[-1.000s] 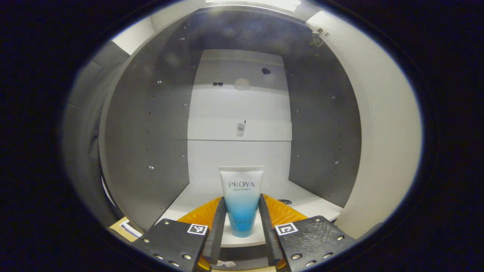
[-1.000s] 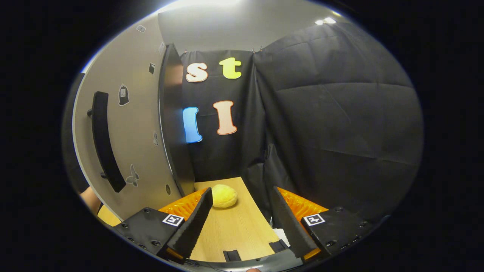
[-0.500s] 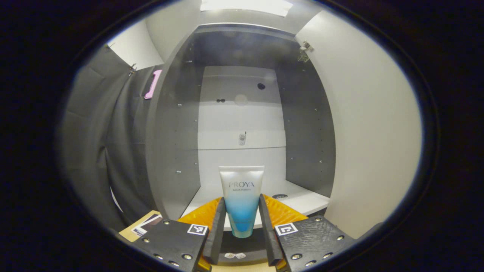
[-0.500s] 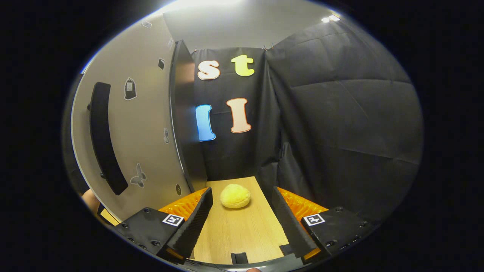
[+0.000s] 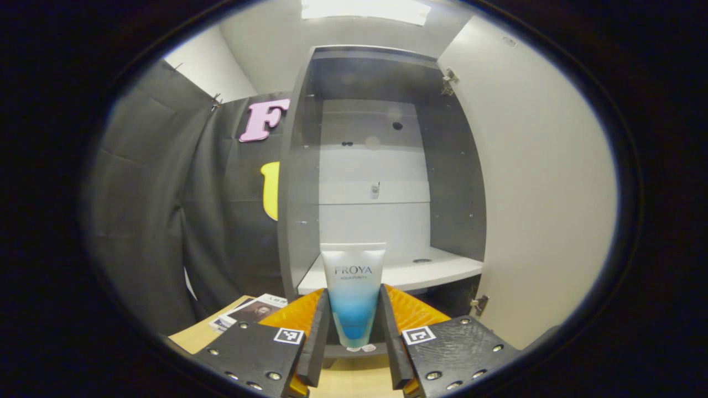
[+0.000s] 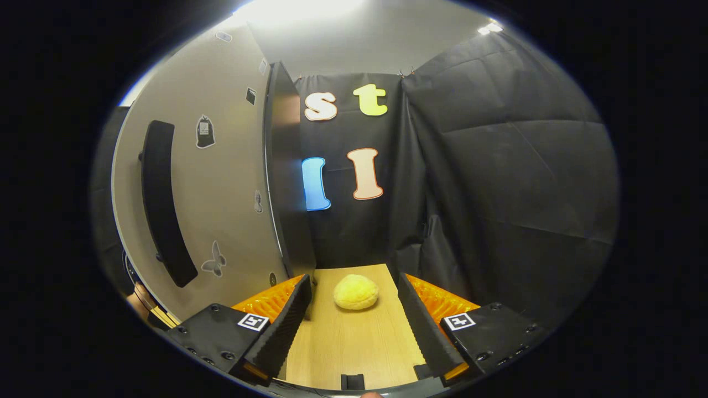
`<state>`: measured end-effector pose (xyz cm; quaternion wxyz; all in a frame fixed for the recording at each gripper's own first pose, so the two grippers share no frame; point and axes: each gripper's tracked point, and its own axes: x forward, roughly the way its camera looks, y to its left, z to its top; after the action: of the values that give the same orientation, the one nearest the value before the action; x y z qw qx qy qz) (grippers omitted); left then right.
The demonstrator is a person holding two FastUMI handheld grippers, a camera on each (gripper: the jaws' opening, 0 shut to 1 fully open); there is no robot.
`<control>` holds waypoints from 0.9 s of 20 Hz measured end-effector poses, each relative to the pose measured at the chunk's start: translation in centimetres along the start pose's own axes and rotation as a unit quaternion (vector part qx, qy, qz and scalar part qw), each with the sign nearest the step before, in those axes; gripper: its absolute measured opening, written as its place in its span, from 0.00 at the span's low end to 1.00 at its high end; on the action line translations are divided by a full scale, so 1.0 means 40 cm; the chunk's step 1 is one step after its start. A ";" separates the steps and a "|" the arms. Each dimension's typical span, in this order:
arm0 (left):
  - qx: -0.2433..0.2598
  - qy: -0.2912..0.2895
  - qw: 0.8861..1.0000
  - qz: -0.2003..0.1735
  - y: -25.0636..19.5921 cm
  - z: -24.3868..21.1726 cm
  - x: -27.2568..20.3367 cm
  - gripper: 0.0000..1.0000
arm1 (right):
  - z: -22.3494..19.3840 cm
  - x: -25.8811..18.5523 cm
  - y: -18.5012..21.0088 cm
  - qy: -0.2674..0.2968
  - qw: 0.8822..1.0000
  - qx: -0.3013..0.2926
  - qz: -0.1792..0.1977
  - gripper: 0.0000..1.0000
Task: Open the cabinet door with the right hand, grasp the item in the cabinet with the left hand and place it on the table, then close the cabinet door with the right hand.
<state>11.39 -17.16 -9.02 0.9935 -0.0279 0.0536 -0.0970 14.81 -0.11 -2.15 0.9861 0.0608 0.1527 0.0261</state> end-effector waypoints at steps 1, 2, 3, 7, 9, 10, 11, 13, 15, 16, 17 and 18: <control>-0.001 0.002 1.000 0.005 0.011 -0.016 -0.017 0.49 | 0.002 0.001 0.004 0.001 1.000 0.000 0.004 0.99; -0.002 0.005 1.000 0.009 0.024 -0.032 -0.035 0.49 | 0.000 0.002 0.007 0.002 1.000 -0.004 0.007 0.99; -0.005 0.006 1.000 0.016 0.039 -0.048 -0.051 0.49 | 0.001 0.002 0.008 0.003 1.000 -0.010 0.009 0.99; -0.021 0.018 0.999 0.036 0.091 -0.121 -0.131 0.51 | 0.010 0.003 0.026 0.000 1.000 -0.019 0.018 0.96; -0.019 0.021 0.999 0.042 0.112 -0.154 -0.161 0.49 | 0.005 0.007 0.033 0.005 1.000 -0.022 0.023 0.99; -0.018 0.024 0.999 0.046 0.120 -0.171 -0.179 0.48 | 0.002 0.009 0.036 0.006 0.999 -0.024 0.024 0.99; -0.017 0.027 0.998 0.048 0.129 -0.190 -0.193 0.49 | 0.001 0.011 0.038 0.008 0.999 -0.025 0.025 0.99; -0.015 0.038 0.998 0.051 0.138 -0.234 -0.223 0.48 | -0.002 0.017 0.044 0.010 0.999 -0.025 0.028 0.99; -0.017 0.049 0.997 0.056 0.143 -0.276 -0.246 0.49 | -0.005 0.021 0.049 0.013 0.999 -0.026 0.027 0.96; -0.017 0.054 0.997 0.057 0.143 -0.300 -0.256 0.49 | -0.008 0.024 0.049 0.014 0.999 -0.028 0.026 0.96; -0.016 0.058 0.996 0.058 0.145 -0.320 -0.267 0.49 | -0.009 0.026 0.049 0.015 0.999 -0.030 0.025 0.99; -0.013 0.063 0.996 0.058 0.144 -0.343 -0.279 0.49 | -0.012 0.026 0.048 0.016 0.999 -0.030 0.024 0.96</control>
<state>0.06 -9.94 -21.89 0.9916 -0.0319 0.1188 -0.0396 15.61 1.92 -2.66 0.9839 0.0342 0.1666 0.0550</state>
